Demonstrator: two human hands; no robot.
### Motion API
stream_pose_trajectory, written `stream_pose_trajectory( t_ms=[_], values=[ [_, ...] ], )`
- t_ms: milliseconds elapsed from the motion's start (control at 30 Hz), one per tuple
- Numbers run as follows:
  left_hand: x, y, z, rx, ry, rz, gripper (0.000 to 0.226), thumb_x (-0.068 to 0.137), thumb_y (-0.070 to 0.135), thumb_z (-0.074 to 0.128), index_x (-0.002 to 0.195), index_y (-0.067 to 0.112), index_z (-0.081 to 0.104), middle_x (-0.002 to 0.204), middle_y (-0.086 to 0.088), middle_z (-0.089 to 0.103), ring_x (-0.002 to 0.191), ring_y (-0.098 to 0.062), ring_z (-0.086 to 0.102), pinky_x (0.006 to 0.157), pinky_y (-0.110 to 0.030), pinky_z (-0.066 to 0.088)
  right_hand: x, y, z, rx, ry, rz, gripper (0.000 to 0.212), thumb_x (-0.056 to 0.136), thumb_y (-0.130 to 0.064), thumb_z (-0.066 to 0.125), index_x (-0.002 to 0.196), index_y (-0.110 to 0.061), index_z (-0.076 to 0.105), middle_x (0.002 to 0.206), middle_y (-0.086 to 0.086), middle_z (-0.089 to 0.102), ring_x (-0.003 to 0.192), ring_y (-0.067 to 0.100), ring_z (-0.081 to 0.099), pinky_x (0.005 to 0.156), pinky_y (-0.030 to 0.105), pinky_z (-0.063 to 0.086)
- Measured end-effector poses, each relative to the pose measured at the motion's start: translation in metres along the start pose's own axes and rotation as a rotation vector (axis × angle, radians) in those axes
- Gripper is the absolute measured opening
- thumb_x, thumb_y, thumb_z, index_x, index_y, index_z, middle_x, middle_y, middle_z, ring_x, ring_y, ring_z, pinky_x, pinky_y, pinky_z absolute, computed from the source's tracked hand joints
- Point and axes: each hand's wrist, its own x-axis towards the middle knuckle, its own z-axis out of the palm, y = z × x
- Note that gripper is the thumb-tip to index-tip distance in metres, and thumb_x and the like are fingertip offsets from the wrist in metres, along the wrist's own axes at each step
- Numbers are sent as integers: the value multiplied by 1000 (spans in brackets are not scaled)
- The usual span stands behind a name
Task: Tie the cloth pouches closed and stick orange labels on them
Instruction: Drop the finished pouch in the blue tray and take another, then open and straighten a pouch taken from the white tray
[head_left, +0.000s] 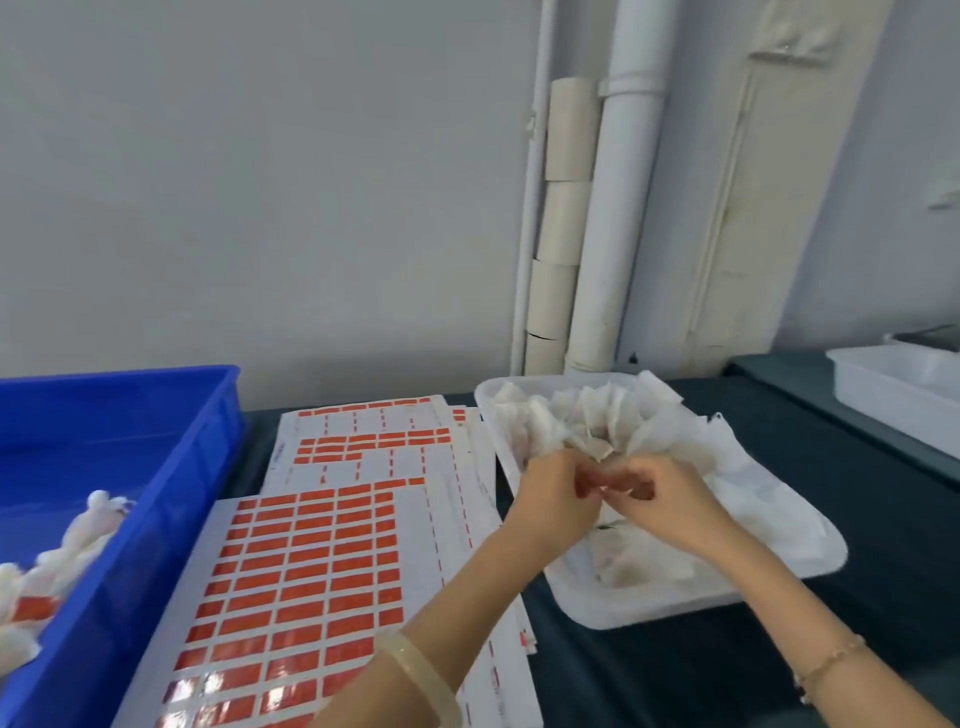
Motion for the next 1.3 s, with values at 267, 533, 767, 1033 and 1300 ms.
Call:
stream_pose_trajectory(
  t_ms=[267, 533, 767, 1033, 1300],
  values=[
    [45, 9, 60, 432, -450, 56, 39, 86, 11, 61, 125, 12, 56, 125, -4, 59, 114, -24, 54, 95, -37, 46, 5, 63, -27, -405, -342, 296, 32, 74, -38, 77, 97, -28, 58, 86, -14, 61, 77, 1, 57, 68, 18, 44],
    [57, 1, 77, 526, -524, 64, 23, 81, 26, 72, 92, 7, 66, 87, -5, 60, 86, -25, 59, 69, -32, 43, -1, 72, -22, -338, -249, 230, 39, 79, -27, 65, 49, -18, 42, 50, -6, 44, 50, 9, 37, 54, 21, 28],
    [50, 0, 26, 142, -260, 58, 30, 83, 29, 70, 69, 6, 57, 63, 0, 50, 64, -16, 49, 59, -27, 38, 2, 30, -34, -25, 2, 41, 12, 85, -31, 69, 73, -32, 69, 75, -4, 73, 65, 5, 64, 64, 24, 53],
    [-10, -10, -81, -405, -31, 114, 27, 89, 45, 60, 89, 21, 73, 94, 2, 72, 93, -12, 67, 90, -29, 53, 11, -70, -24, 68, 111, -487, 22, 87, 1, 64, 86, -20, 69, 84, -14, 71, 85, -4, 66, 79, 11, 50],
    [-62, -69, -130, -850, -132, -246, 37, 98, 31, 47, 127, 9, 51, 119, -13, 62, 110, -32, 60, 102, -48, 45, 4, -143, 49, 416, -38, -744, 13, 89, 0, 62, 91, -13, 64, 90, -13, 72, 94, 4, 69, 85, 15, 50]
  ],
)
